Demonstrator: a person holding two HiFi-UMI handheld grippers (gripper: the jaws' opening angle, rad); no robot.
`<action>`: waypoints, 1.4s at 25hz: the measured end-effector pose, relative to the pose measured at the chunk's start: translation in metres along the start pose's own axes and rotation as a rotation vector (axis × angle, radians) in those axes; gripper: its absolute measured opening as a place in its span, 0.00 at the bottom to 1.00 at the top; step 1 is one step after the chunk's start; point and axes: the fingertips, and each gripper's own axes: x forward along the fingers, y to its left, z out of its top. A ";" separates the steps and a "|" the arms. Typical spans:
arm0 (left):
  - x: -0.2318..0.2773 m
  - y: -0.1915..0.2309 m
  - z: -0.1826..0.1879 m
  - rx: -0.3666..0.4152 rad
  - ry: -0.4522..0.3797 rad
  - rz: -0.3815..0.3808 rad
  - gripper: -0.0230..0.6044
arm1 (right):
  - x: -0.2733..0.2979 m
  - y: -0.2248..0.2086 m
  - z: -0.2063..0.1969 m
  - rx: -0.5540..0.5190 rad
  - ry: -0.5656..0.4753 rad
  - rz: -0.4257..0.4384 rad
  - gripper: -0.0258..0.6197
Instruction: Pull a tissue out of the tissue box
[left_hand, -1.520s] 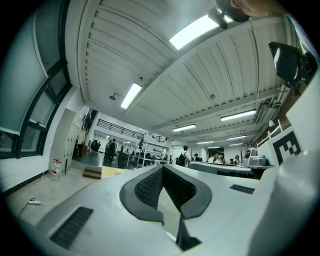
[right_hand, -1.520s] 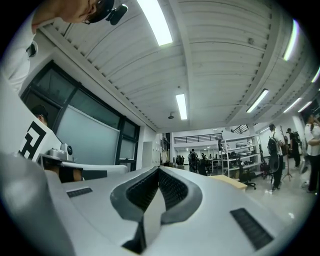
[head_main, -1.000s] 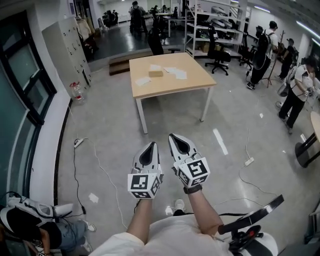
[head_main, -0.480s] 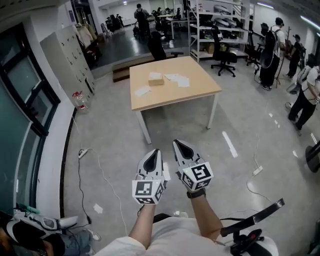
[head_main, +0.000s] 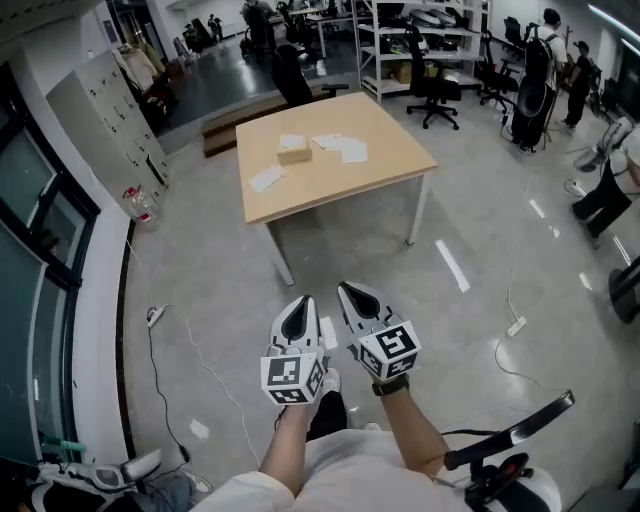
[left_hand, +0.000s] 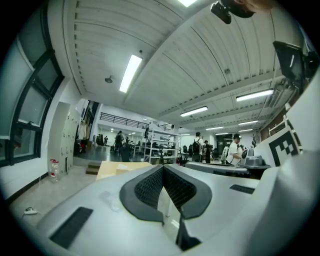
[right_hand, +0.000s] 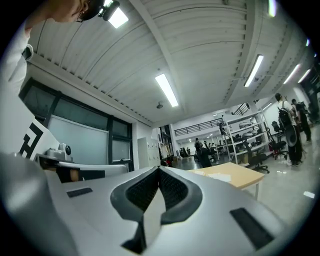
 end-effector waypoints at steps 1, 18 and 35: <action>0.012 0.008 0.002 -0.006 -0.005 -0.015 0.04 | 0.013 -0.005 0.002 -0.008 0.001 -0.008 0.04; 0.168 0.190 0.056 -0.039 -0.105 -0.063 0.04 | 0.251 -0.032 0.028 -0.137 -0.003 -0.025 0.04; 0.290 0.277 0.035 -0.087 -0.048 0.028 0.04 | 0.385 -0.107 0.003 -0.082 0.053 0.041 0.04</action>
